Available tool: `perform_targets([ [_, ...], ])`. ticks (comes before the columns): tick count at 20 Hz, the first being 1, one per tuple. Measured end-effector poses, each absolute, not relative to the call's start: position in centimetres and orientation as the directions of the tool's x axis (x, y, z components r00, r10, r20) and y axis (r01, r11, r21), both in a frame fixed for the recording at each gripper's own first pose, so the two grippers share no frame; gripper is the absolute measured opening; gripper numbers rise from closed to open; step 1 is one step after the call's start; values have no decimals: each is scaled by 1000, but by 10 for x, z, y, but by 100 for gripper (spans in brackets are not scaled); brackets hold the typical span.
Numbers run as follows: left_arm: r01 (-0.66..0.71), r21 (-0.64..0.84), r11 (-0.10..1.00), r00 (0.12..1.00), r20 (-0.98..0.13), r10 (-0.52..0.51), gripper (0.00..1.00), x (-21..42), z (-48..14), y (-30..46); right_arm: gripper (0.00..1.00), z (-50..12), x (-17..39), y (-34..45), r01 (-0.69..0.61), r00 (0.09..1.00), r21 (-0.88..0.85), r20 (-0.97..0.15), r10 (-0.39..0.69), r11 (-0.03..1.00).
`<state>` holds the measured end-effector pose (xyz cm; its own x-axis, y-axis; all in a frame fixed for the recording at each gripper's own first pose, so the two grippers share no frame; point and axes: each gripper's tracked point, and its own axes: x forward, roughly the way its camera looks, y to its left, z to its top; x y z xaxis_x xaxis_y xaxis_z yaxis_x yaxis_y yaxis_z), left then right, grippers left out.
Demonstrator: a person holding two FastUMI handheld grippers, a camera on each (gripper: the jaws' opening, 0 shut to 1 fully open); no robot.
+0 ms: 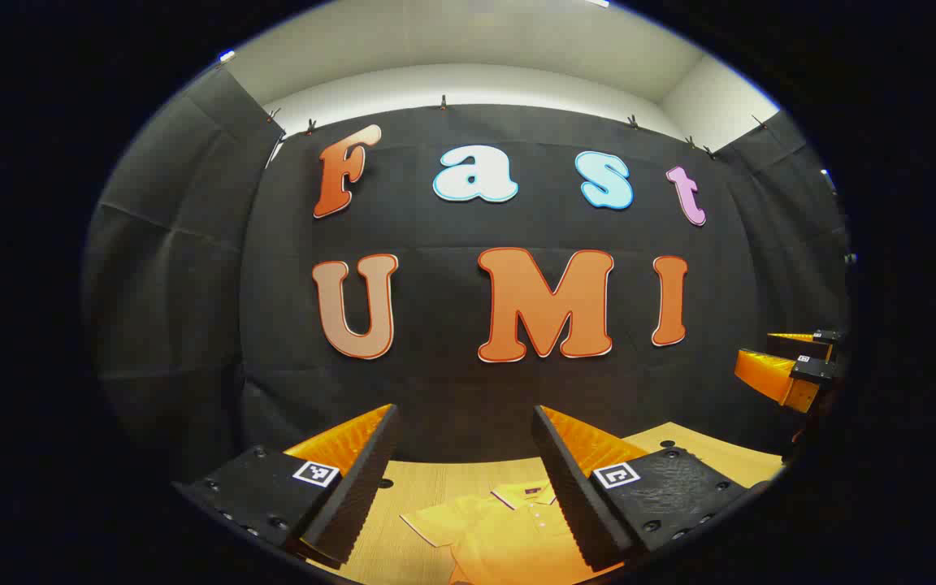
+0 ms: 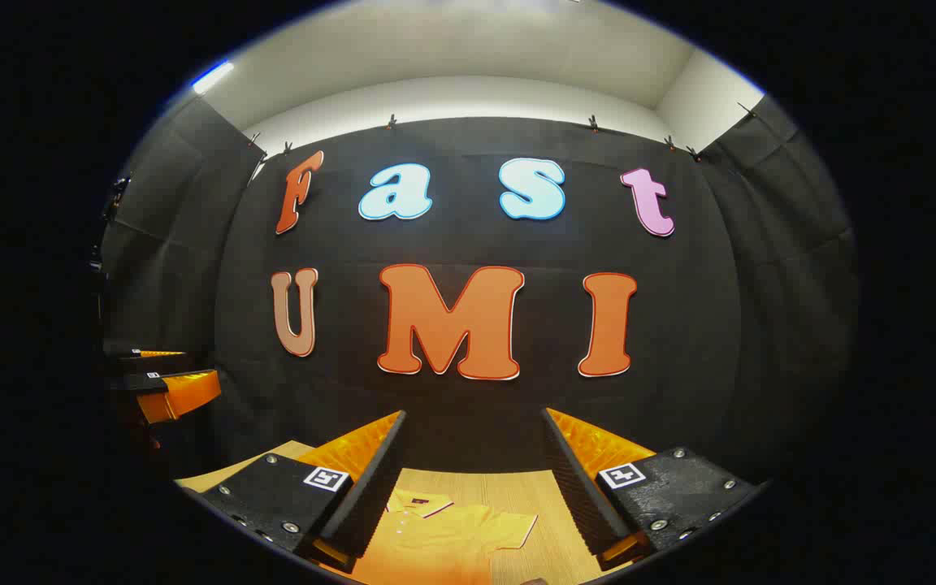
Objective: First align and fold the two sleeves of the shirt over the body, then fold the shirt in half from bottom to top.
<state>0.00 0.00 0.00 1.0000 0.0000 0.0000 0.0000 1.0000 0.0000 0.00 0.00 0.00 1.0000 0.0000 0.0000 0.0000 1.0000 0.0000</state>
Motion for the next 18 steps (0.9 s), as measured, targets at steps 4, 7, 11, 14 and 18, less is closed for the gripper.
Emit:
perform_targets([
  [4, -45, 8, 999, 999, 0, 45, 95, -14, -4, 11, 96, -1, -3, 12, -36, 999, 7, -5, 36, 999],
  [7, -68, 6, 998, 998, 1, 68, 96, -22, -2, 19, 96, -1, -2, 19, -54, 999, -6, -6, 54, 999],
  [11, -99, 1, 995, 995, 4, 99, 98, -30, -3, 38, 96, 3, -4, 33, -76, 997, -10, 0, 76, 997],
  [14, -117, -8, 993, 993, -4, 117, 98, -32, -6, 53, 96, 5, -3, 46, -96, 995, -18, 3, 96, 995],
  [18, -102, -28, 994, 995, -20, 101, 97, -28, -13, 68, 96, 4, -2, 55, -78, 997, -24, -1, 78, 997],
])
